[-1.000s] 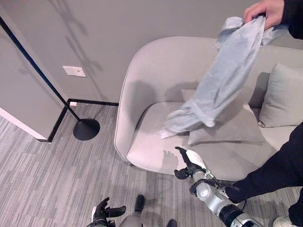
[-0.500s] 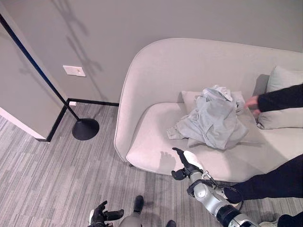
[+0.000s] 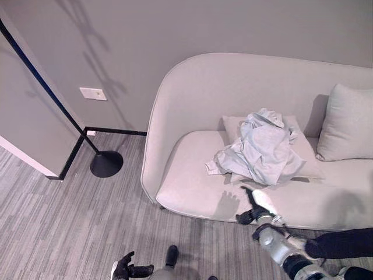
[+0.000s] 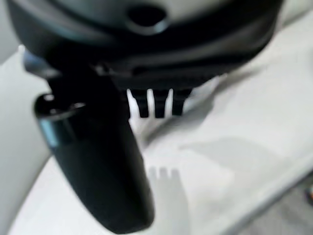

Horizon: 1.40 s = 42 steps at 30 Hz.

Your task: Hang the clothes on the sofa on the clothes rack.

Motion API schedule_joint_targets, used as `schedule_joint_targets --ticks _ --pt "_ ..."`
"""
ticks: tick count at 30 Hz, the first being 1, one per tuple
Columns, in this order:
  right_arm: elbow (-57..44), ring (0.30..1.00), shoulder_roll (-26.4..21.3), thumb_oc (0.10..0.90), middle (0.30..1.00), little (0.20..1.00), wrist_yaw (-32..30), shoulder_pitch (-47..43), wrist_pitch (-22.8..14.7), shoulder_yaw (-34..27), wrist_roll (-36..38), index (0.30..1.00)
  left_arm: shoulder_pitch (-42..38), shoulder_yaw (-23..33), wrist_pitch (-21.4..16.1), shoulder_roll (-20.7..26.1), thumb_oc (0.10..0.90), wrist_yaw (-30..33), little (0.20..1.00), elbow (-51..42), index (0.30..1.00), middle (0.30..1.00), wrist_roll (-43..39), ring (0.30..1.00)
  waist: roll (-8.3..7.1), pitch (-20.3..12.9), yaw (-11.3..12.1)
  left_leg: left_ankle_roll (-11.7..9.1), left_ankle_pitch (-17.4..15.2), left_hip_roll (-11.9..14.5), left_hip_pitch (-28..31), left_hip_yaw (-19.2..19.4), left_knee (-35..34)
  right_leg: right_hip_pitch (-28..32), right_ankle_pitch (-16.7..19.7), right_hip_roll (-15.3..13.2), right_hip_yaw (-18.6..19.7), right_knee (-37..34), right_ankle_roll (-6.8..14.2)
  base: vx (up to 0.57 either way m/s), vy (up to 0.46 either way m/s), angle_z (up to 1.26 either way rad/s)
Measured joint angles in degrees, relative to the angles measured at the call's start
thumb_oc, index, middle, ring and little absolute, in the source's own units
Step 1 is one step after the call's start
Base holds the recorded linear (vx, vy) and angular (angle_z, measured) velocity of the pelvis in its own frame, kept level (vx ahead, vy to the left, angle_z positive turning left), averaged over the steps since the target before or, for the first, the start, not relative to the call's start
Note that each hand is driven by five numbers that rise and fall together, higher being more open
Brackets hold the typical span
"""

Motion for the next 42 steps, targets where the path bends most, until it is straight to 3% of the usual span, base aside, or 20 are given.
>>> schedule_joint_targets --ticks 4,7,9,10,12,13,14,16,17,18,19,20,22,23,26,28,29,31,35,42 --pt "13.56 0.9 -4.08 0.8 0.9 0.9 -2.3 -12.26 0.78 -1.74 6.97 0.9 0.06 -2.58 0.02 0.3 0.8 -0.85 0.9 -0.21 0.9 0.9 0.08 0.9 0.53 -0.24 1.45 0.03 0.03 0.01 -1.22 0.1 0.01 -1.34 0.02 -0.02 0.13 0.0 0.01 0.03 0.038 -0.02" --pt "16.67 0.9 -6.06 0.8 0.9 0.9 -2.13 -16.72 -0.28 -2.81 11.67 0.9 -0.39 -4.63 0.17 0.72 0.8 -1.13 0.9 -0.2 0.9 0.9 1.11 0.9 0.72 -0.29 2.2 0.31 -0.19 -0.42 -1.74 0.09 0.5 -1.61 -0.12 -0.43 0.06 0.13 0.1 0.07 0.126 0.03" --pt "17.64 0.9 -6.42 0.8 0.9 0.9 -2.21 -18.75 -0.48 -5.97 17.18 0.9 -0.97 -6.89 0.56 1.21 0.8 -1.68 0.9 -0.05 0.9 0.9 2.18 0.9 0.94 -0.36 2.63 1.59 -1.19 -0.96 -1.47 0.3 1.34 -1.98 -1.77 -1.48 0.1 2.87 0.98 0.07 0.193 0.02" --pt "18.09 0.9 -6.57 0.8 0.9 0.9 -1.78 -19.58 -0.62 -6.11 19.33 0.9 -1.49 -7.2 1.01 1.23 0.8 -1.95 0.9 0.34 0.9 0.9 2.21 0.9 1.47 -0.08 2.49 2.69 -2.53 -0.98 -1.42 0.79 1.94 -3.66 -3.48 -2.21 0.08 7.38 1.98 -0.01 0.146 -0.06" --pt "18.18 0.9 -6.46 0.8 0.9 0.9 -1.02 -20.47 -0.6 -6.59 22.62 0.9 -2.8 -8.31 1.36 1.23 0.8 -2.35 0.9 0.77 0.9 0.9 2.27 0.9 3.03 0.31 1.9 2.9 -2.87 -0.93 -0.62 1.11 2.5 -8.48 -5.27 -3.6 -0.15 19.41 3.58 0.05 0.154 -0.03" --pt "18.13 0.9 -6.56 0.8 0.9 0.9 0.07 -23.35 -0.59 -6.78 26.46 0.9 -3.7 -10.25 1.64 1.52 0.8 -2.7 0.9 1.33 0.9 0.9 2.26 0.9 5.25 2.88 -0.43 4.41 -3.93 -0.16 -0.15 0.91 4.98 -15.82 -3.86 -6.34 1.4 37.16 6.17 0.28 -0.127 0.01" --pt "18.25 0.9 -6.52 0.8 0.9 0.9 0.4 -25.06 -0.59 -8.25 30.33 0.9 -5.03 -10.13 1.89 2.59 0.8 -3.01 0.9 2.14 0.9 0.9 2.24 0.9 5.25 3.9 -1.68 4.04 -5.64 -0.37 1.08 1.08 4.43 -20.15 -5.98 -10.04 0.62 40.36 9.27 0.28 -0.181 -0.03" --pt "18.2 0.9 -6.57 0.8 0.9 0.9 0.26 -25.6 -0.58 -8.31 32.56 0.9 -5.78 -7.49 1.93 4.03 0.8 -2.97 0.9 2.51 0.9 0.9 2.12 0.9 3.29 4.77 -1.93 3.04 -4.98 -1.57 3.02 1.71 2.46 -17.48 -5.74 -12.98 0.03 24.78 7.45 0.19 -0.204 -0.04" --pt "17.95 0.9 -6.84 0.8 0.9 0.9 0.17 -25.7 -0.65 -8.55 33.24 0.9 -6.45 -6.45 2.18 4.61 0.8 -2.94 0.9 2.64 0.9 0.9 2.06 0.9 2.35 5.05 -2.04 3.49 -4.59 -1.87 3.18 1.81 2.01 -16.47 -4.15 -14.46 0.23 17.3 7.05 0.33 -0.316 0.01" --pt "17.93 0.9 -6.93 0.8 0.9 0.9 0.17 -26.01 -0.65 -9.12 33.62 0.9 -7.4 -6.45 2.32 5.17 0.8 -2.92 0.9 2.87 0.9 0.9 2.05 0.9 1.98 5.34 -1.81 3.13 -4.61 -1.88 3.49 2.12 1.59 -16.08 -1.36 -16.29 0.44 12.48 7.88 0.27 -0.238 -0.08" --pt "15.09 0.9 -6.83 0.8 0.9 0.9 0.17 -24.98 -0.4 -11.31 34.47 0.9 -7.36 -6.61 2.5 5.25 0.8 -2.65 0.9 2.81 0.9 0.9 2.17 0.9 1.21 5.41 -1.51 2.66 -5.03 -2.17 4.1 1.91 0.92 -13.42 3.08 -17.3 1.44 3.04 8.7 0.39 -0.405 -0.06" --pt "12.87 0.9 -6.88 0.8 0.9 0.9 -0.08 -24.2 -0.78 -11.98 34.87 0.9 -7.22 -6.58 2.31 6.45 0.8 -2.11 0.9 2.17 0.9 0.9 2.16 0.9 0.51 5.78 -1.57 2.4 -4.76 -1.6 4.5 1.73 0.61 -11.81 5.96 -16.76 1.95 -0.05 8.18 0.35 -0.366 0.12" --pt "4.85 0.9 -3.73 0.8 0.9 0.9 -3.71 -20.99 -0.03 -12.4 36.39 0.9 -6.87 -3.43 2.35 5.33 0.8 -0.5 0.9 3.57 0.9 0.9 2.12 0.9 -2.39 5.58 -3.41 -1.1 -6.32 -1.23 6.1 0.3 0.5 -8.79 7.16 -13.65 1.53 4.93 9.09 0.33 -0.327 0.27" --pt "-7.07 0.9 -0.83 0.8 0.9 0.9 -4.16 -15.53 -0.43 -12.71 36.1 0.9 -5.15 -1.9 2.63 4.86 0.8 0.04 0.9 3.68 0.9 0.9 2.1 0.9 -2.58 4.71 -3.65 -1.9 -6.86 1.4 6.73 0.25 0.83 -5.68 7.92 -10.05 1.51 1.1 5.52 0.19 -0.168 0.05" --pt "-11.33 0.9 -0.61 0.8 0.9 0.9 -4.74 -14.86 -2.13 -10.86 34.58 0.9 -2.95 -4.04 2.87 2.52 0.8 0.19 0.9 -0.45 0.9 0.9 2.66 0.9 -1.29 3.96 -3.85 -2.55 -6.75 6.2 6.53 -0.02 0.91 -4.61 7.42 -5.03 0.24 0.35 4.36 0.12 -0.095 0.13" --pt "-3.27 0.9 -2.34 0.8 0.9 0.9 -6.16 -18.59 -2.7 -11.07 34.84 0.9 -3.11 -8.63 2.52 3.0 0.8 0.1 0.9 -3.23 0.9 0.9 5.12 0.9 0.12 3.11 -3.54 -3.52 -6.08 8.28 5.35 0.0 2.09 -4.02 7.4 -3.2 -0.98 0.36 4.3 0.09 0.0 0.42" --pt "4.55 0.9 -4.1 0.8 0.9 0.9 -6.17 -22.91 -2.85 -10.65 36.05 0.9 -4.01 -11.91 2.3 3.03 0.8 0.16 0.9 -4.16 0.9 0.9 8.3 0.9 1.15 2.48 -3.64 -3.81 -5.9 8.27 4.74 -0.07 2.57 -3.79 7.19 -3.14 -1.18 0.36 3.46 0.07 0.025 0.32" --pt "11.25 0.9 -5.19 0.8 0.9 0.9 -5.78 -26.52 -2.95 -10.43 38.27 0.9 -5.42 -13.85 2.24 3.05 0.8 0.18 0.9 -3.88 0.9 0.9 12.17 0.9 1.47 2.28 -3.62 -3.93 -5.89 7.9 4.22 -0.08 2.75 -4.03 7.02 -3.48 -1.32 0.36 3.18 0.03 0.028 0.15" --pt "17.96 0.9 -5.36 0.8 0.9 0.9 -3.63 -29.31 -2.64 -9.94 41.01 0.9 -7.69 -13.86 2.34 2.35 0.8 0.26 0.9 -2.3 0.9 0.9 15.73 0.9 1.29 2.12 -3.63 -4.29 -6.14 7.8 3.2 -1.34 2.04 -4.88 7.03 -3.52 -2.5 0.35 3.15 0.03 0.02 0.13" --pt "25.27 0.9 -6.37 0.8 0.9 0.9 -0.35 -33.28 -2.49 -12.88 46.42 0.9 -7.85 -13.88 1.93 2.41 0.8 0.24 0.9 -2.35 0.9 0.9 17.96 0.9 1.94 1.51 -1.57 -4.36 -6.06 5.91 -0.92 -3.11 1.88 -8.05 7.02 -5.29 -2.61 0.34 3.14 0.01 0.035 0.14"
